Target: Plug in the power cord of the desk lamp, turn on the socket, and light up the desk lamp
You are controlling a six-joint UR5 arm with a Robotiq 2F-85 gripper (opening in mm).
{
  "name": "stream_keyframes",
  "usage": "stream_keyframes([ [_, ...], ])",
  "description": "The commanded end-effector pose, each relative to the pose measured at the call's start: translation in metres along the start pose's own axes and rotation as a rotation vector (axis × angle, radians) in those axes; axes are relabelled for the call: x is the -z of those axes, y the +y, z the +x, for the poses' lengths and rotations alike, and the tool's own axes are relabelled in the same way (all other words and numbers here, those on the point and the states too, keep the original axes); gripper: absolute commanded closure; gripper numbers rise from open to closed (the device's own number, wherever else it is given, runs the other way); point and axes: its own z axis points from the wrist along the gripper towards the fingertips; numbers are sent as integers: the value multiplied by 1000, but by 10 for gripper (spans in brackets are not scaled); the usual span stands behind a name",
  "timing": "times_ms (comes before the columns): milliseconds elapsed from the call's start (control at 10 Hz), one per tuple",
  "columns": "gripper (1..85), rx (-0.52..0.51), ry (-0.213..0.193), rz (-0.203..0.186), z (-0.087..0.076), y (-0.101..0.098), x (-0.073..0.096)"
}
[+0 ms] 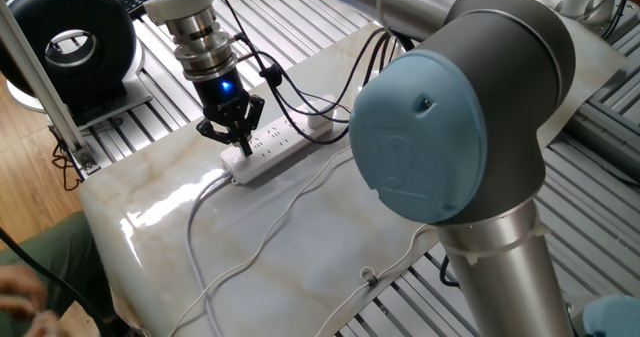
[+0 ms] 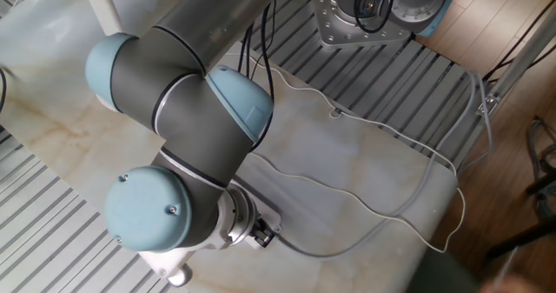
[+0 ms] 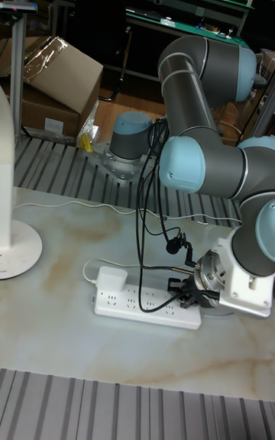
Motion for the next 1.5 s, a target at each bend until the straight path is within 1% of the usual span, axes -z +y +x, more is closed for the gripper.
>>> stream_keyframes([
  [0,847,1,-21,-7,-5,2,-19],
  [100,847,-1,-17,-6,-6,3,-18],
  [200,847,-11,6,-6,-6,8,-8],
  [300,847,-25,17,-7,-7,19,2],
  [400,847,-36,45,-4,-6,24,12],
  [500,847,-28,56,-9,-4,22,21],
  [600,847,-12,45,-22,-3,14,18],
  [700,847,-16,56,3,2,6,19],
  [900,847,-17,58,-13,6,11,22],
  [1200,847,-12,70,-12,20,5,31],
  [1400,847,-2,67,-14,22,4,32],
])
